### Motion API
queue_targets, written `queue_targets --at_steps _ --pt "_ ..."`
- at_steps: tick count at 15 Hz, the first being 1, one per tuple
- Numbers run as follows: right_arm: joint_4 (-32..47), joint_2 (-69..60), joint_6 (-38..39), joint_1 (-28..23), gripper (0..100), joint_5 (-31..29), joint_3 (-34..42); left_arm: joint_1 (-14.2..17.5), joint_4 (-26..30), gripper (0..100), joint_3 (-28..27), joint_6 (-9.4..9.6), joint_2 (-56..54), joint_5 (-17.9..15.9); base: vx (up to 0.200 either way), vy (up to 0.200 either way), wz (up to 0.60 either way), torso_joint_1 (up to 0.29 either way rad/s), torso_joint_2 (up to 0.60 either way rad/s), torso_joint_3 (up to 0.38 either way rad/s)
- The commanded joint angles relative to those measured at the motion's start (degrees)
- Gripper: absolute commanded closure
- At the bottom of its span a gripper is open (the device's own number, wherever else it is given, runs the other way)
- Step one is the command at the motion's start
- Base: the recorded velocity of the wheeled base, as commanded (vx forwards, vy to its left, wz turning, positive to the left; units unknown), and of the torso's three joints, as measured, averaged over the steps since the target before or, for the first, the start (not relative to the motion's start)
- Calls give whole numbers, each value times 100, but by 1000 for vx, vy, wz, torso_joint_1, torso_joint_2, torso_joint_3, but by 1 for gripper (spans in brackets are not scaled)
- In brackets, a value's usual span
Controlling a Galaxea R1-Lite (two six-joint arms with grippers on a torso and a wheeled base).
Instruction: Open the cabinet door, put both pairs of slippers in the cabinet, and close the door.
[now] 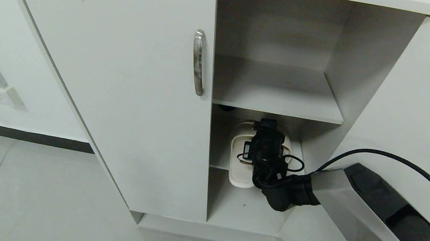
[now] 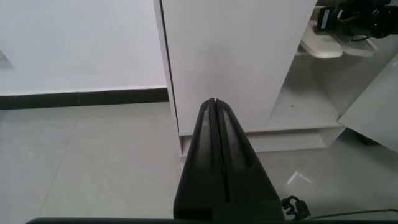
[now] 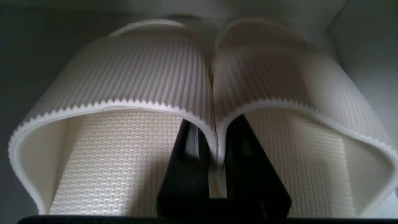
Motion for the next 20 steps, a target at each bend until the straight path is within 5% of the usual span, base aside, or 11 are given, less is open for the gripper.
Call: queue_targets --at_steps 1,19,20 --pt "149 185 -1 -92 100 1 -415 7 2 100 0 -1 9 -2 0 0 0 0 0 0" --pt "465 678 -10 -285 100 -16 -1233 -2 2 100 0 -1 9 -2 0 0 0 0 0 0" --pt "465 678 -10 -285 0 -16 -1233 7 2 100 0 -1 9 -2 0 0 0 0 0 0"
